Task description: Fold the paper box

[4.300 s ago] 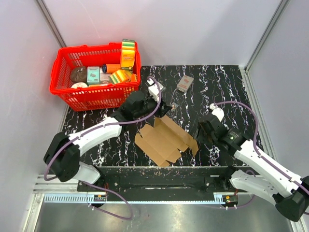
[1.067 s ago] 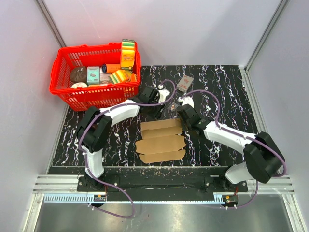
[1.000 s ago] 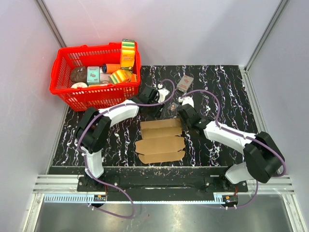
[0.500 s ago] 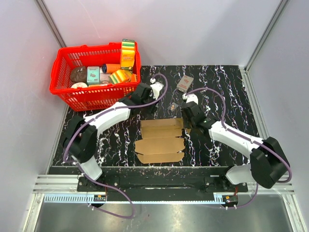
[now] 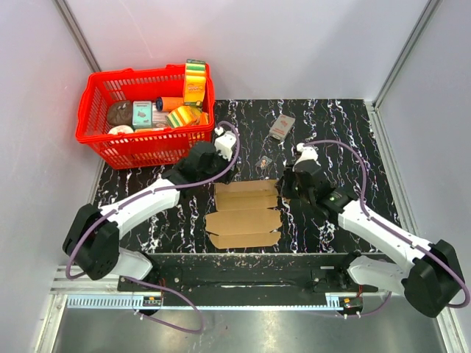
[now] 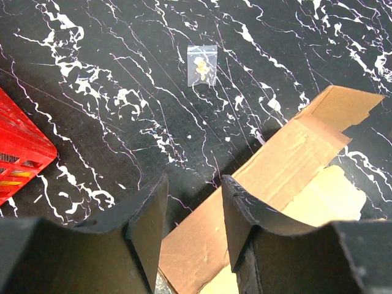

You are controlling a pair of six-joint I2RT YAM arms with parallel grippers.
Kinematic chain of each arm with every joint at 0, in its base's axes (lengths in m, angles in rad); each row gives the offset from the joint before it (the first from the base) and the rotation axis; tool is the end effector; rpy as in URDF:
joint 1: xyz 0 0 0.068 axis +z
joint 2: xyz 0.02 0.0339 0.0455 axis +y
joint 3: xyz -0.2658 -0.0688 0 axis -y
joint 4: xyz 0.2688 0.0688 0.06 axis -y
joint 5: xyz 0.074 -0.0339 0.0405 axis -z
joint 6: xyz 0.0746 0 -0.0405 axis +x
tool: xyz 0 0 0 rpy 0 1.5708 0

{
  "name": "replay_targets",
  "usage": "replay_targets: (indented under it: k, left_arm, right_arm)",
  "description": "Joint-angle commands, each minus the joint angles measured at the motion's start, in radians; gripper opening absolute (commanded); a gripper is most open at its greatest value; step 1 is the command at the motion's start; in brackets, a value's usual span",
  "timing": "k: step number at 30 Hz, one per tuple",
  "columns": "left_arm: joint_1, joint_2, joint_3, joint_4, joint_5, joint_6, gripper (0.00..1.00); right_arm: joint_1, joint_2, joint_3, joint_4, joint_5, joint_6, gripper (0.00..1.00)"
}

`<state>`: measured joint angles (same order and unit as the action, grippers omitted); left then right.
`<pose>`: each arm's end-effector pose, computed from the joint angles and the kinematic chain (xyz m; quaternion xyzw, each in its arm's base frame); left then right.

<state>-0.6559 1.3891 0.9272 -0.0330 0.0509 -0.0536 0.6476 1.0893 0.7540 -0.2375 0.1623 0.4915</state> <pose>0.2909 -0.2287 0.2383 0.2671 0.8160 -0.1984 0.4727 0.2422 0.1681 0.2373 -0.0296 0.8755 0.1973 0.4401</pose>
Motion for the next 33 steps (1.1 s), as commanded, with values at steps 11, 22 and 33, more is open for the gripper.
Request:
replay_targets:
  k: [11, 22, 33]
  left_arm:
    - [-0.013, 0.071, -0.028, 0.123, 0.004, 0.0, 0.42]
    - [-0.045, 0.027, -0.089, 0.134, -0.01, -0.02, 0.4]
    - [-0.074, -0.021, -0.171, 0.156, -0.034, -0.041, 0.4]
  right_arm:
    - [-0.016, 0.132, -0.022, 0.102, 0.072, 0.117, 0.18]
    - [-0.028, 0.116, -0.01, 0.09, 0.097, 0.085, 0.18]
    - [-0.037, 0.147, 0.011, 0.098, 0.072, 0.081, 0.19]
